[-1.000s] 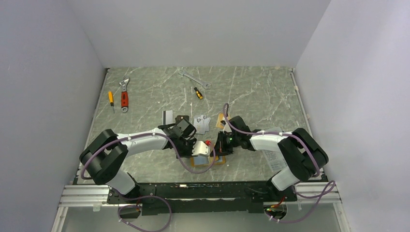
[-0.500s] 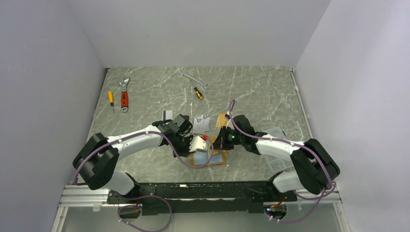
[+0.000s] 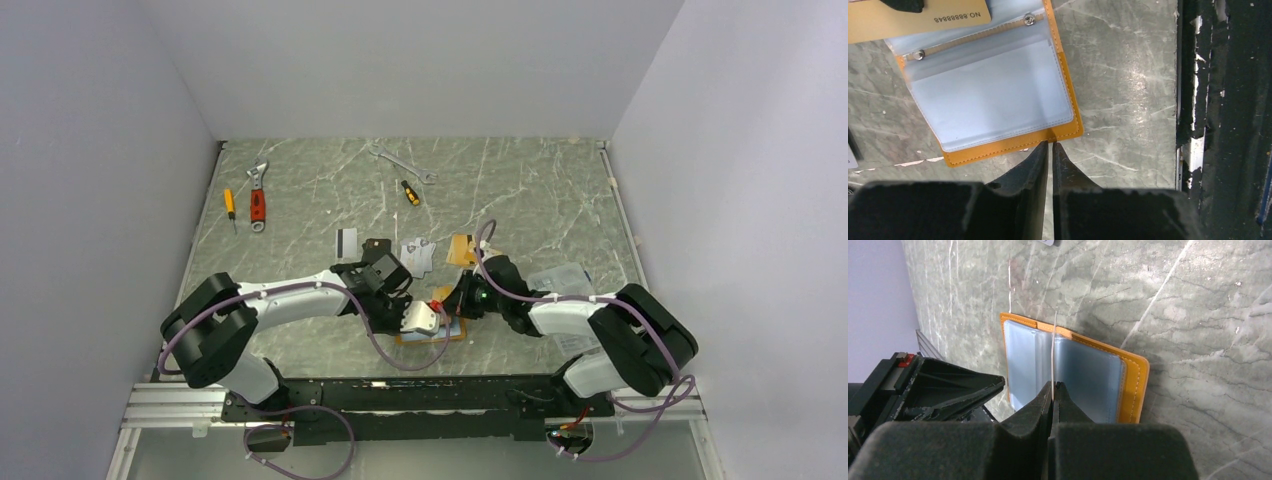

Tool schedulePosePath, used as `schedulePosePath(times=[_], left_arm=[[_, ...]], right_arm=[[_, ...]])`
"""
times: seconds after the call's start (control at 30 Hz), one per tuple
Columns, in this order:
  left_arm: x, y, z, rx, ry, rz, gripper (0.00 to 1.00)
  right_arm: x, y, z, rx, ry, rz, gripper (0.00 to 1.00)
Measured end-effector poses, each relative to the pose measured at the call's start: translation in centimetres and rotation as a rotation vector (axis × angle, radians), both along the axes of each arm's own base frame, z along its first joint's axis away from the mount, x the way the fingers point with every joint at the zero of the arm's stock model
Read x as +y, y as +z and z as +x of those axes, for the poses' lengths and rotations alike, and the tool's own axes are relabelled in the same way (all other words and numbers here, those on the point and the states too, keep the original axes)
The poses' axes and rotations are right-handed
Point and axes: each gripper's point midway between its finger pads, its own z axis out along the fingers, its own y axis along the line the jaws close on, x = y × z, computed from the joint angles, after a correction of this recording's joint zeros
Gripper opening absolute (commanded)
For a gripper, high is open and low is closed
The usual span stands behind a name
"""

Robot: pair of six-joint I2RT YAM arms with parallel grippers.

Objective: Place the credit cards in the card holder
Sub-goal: Insert the credit card into the card holder.

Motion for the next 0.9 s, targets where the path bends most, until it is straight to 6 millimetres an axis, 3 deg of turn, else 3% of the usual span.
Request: schedulePosePath(times=[0.43,0.9], left_arm=[[0.0,-1.2,-0.2,-0.090,-0.048,0.068,0.09],[-0.2,-1.3,-0.3,-0.118,-0.046,0.122,0.00]], right_arm=[[0.8,-0.2,-0.9,-0.041,-0.039,0.073,0.00],[1.1,1.2,-0.8,-0.085,-0.079,0.134,0.00]])
